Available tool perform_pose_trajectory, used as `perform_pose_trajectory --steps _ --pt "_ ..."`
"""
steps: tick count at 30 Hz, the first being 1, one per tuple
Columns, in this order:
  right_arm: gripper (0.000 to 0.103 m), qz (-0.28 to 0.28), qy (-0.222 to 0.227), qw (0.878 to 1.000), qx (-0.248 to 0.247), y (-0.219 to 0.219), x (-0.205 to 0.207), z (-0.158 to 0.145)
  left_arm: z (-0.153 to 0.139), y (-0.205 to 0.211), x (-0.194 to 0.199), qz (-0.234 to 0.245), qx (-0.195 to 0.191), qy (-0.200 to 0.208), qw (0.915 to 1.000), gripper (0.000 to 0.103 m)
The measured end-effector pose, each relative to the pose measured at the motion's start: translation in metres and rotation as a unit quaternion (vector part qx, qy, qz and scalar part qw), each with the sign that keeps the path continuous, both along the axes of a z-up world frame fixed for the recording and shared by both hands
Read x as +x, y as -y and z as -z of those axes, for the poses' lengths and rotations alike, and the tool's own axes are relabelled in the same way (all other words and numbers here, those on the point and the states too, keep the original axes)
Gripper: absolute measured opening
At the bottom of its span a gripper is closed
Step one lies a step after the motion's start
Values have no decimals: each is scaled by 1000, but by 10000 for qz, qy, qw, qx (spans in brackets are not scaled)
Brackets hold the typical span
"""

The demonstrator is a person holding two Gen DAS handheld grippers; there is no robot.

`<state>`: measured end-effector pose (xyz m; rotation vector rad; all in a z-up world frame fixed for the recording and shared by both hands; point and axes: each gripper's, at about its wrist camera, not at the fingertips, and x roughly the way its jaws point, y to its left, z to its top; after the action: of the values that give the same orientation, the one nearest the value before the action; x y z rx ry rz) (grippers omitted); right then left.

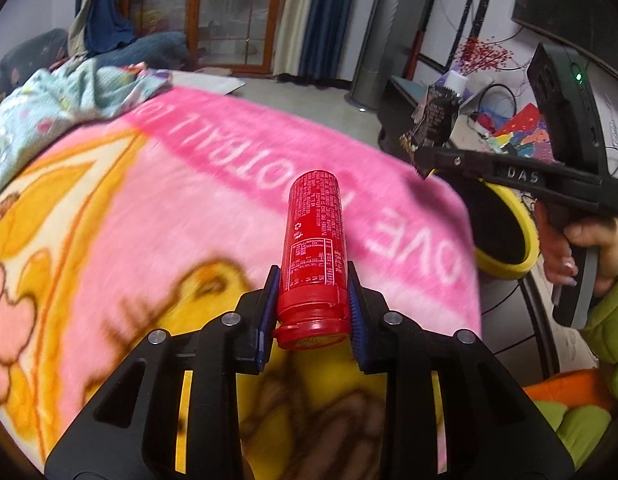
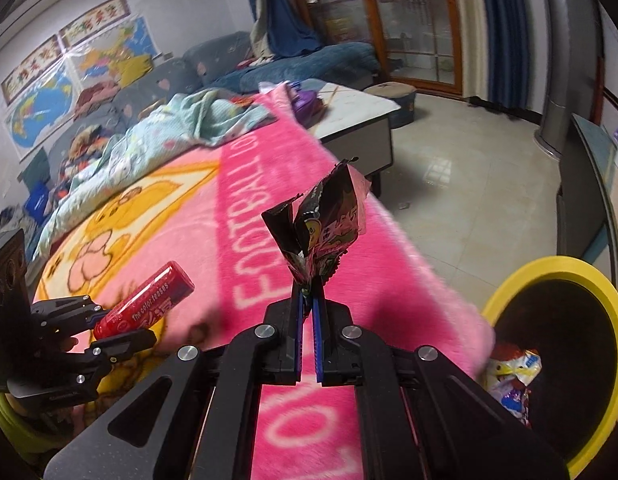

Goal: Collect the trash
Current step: 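Carry the red can and green packet over the yellow bin with both grippers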

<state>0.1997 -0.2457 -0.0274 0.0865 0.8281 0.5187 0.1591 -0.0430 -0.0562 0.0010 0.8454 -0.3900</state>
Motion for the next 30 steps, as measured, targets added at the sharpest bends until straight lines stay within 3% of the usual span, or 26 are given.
perform_pose_trajectory --steps 13,30 --pt "4 750 28 9968 275 70 -8 -6 -24 55 13 467 -192 258 9984 23" --pt "4 1690 -107 9837 610 154 -21 3 -36 127 13 1050 -239 462 9931 23"
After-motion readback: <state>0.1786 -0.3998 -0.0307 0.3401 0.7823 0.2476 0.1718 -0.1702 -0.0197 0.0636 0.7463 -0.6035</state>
